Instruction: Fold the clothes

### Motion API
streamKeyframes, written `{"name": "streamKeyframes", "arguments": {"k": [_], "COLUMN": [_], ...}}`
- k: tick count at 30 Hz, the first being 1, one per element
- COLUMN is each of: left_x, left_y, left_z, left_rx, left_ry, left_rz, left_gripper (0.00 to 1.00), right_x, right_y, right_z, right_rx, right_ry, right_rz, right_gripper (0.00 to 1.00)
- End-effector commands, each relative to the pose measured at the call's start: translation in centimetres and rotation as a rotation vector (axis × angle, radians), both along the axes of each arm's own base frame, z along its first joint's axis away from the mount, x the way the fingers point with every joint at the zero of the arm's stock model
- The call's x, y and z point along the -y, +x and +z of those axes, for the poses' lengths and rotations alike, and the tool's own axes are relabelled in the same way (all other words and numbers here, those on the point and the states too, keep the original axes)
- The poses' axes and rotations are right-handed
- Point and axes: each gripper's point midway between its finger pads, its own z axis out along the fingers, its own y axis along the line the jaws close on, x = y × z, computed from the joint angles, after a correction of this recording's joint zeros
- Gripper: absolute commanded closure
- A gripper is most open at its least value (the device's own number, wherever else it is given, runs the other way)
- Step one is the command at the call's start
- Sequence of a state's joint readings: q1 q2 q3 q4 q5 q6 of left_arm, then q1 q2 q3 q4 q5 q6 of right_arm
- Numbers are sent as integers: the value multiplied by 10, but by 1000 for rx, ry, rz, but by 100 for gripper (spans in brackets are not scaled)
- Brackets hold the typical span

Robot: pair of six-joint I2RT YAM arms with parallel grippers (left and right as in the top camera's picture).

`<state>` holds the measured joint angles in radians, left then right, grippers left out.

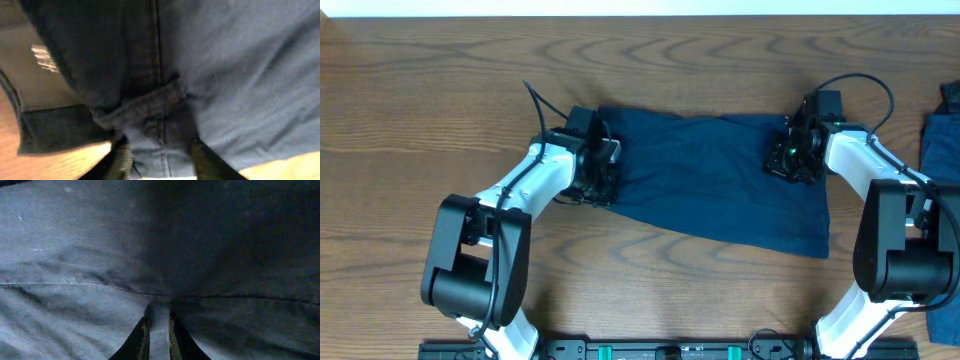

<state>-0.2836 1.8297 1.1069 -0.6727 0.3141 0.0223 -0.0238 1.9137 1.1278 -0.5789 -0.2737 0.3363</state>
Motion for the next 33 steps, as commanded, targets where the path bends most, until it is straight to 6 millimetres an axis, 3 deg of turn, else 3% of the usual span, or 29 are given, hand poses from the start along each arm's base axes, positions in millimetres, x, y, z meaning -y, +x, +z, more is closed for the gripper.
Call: {"name": "streamKeyframes", "arguments": {"k": [1, 4, 7, 11, 15, 19, 27, 33], "left_x": [-9, -23, -47, -62, -57, -56, -47, -31], "left_y": [25, 41, 50, 51, 54, 52, 48, 41], "left_z": [37, 67, 80, 78, 70, 42, -3, -28], "left_rx": [70, 131, 170, 139, 96, 13, -98, -153], "left_ry": [-29, -66, -75, -155, -321, -380, -435, -427], "left_rz": [98, 198, 268, 290, 259, 247, 253, 219], "left_gripper": [44, 24, 12, 5, 2, 1, 1, 1], "right_x": [1, 7, 4, -18, -40, -61, -84, -77], "right_y": [-22, -21, -12, 6, 4, -10, -39, -48], "right_z": [-29, -28, -14, 39, 75, 69, 21, -1], "right_rx": [-96, -96, -44, 111, 164, 100, -84, -156], "right_ry": [-35, -45, -1, 115, 175, 185, 75, -17], "right_rz": [21, 13, 69, 204, 235, 247, 244, 209], "right_gripper": [86, 87, 84, 83, 86, 85, 87, 89]}}
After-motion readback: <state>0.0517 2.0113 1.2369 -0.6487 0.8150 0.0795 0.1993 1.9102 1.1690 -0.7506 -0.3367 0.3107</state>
